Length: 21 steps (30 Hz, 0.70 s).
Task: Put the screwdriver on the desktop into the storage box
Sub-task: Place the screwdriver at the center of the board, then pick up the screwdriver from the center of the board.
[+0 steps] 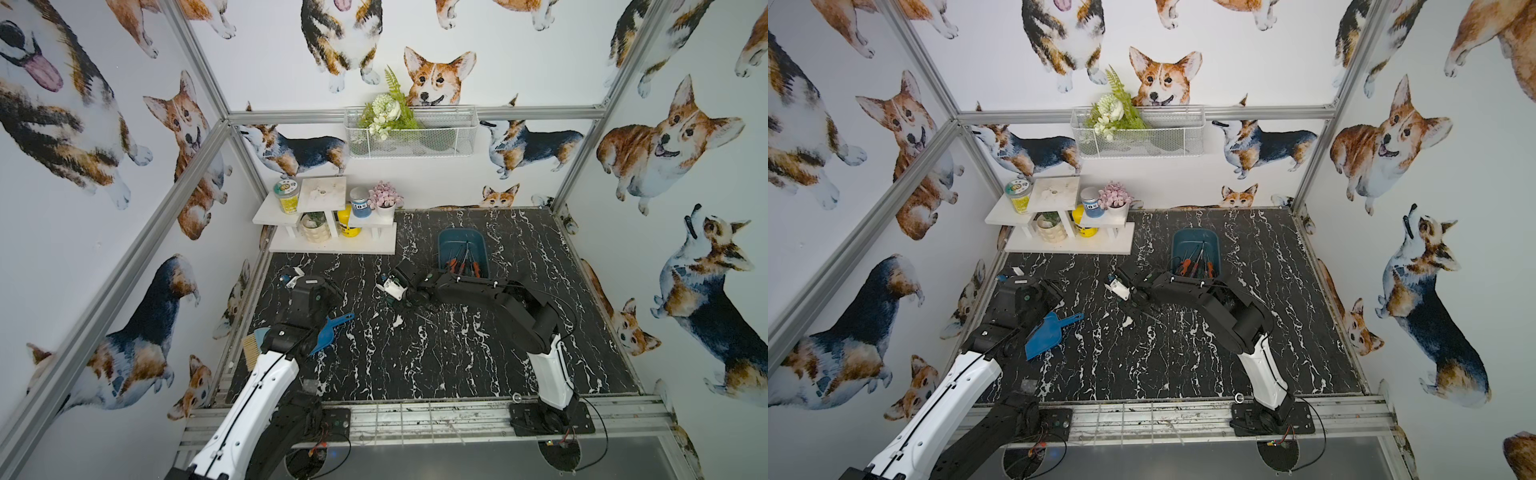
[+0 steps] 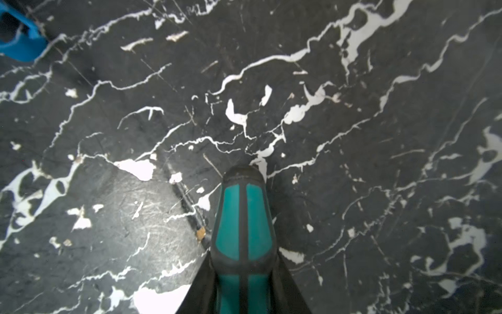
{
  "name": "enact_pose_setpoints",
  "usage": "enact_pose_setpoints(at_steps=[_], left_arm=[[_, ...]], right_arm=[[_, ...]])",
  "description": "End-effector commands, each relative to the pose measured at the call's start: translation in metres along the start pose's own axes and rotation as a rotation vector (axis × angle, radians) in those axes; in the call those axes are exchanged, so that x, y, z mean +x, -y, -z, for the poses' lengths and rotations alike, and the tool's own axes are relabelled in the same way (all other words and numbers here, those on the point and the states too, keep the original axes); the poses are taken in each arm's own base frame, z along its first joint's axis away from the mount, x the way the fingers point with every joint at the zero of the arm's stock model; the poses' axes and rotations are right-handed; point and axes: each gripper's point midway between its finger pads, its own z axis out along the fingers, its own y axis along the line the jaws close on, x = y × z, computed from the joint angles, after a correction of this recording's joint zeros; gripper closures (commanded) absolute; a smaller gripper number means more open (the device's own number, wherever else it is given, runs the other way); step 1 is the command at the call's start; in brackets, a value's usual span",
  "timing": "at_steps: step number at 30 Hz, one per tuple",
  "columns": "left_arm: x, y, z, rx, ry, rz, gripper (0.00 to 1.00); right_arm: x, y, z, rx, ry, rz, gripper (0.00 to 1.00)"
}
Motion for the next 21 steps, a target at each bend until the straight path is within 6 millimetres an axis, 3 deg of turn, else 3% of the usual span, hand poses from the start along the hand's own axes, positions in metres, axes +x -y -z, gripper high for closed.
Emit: enact_pose_setpoints(at_steps=[1,6,9,11,12,15,18,21], left_arm=[[0.002,0.005,-0.001,0.029,-0.038,-0.010,0.38],[0.002,0.008,-0.005,0.034,-0.073,-0.060,0.38],[0.004,0.018,-0.009,0.066,-0.101,-0.130,0.37],[0.009,0.023,-0.015,0.092,-0.130,-0.200,0.36],[0.000,0.040,-0.012,0.143,-0.117,-0.252,0.35],[0.002,0.058,-0.014,0.224,-0.126,-0.451,0.34],[0.013,0.081,-0.013,0.340,-0.141,-0.665,0.34],[0.039,0.105,-0.013,0.461,-0.195,-0.898,0.34]], right_arm=[[0.004,-0.005,-0.004,0.035,0.003,0.081,0.66],[0.000,-0.001,0.003,0.090,0.020,0.098,0.49],[-0.016,0.001,0.021,0.103,0.084,0.093,0.44],[-0.028,0.000,0.040,0.102,0.152,0.085,0.42],[-0.033,0.000,0.051,0.102,0.187,0.075,0.41],[-0.047,-0.001,0.089,0.092,0.306,0.014,0.41],[-0.051,-0.001,0.129,0.076,0.438,-0.103,0.41],[-0.038,0.012,0.166,0.068,0.570,-0.303,0.41]])
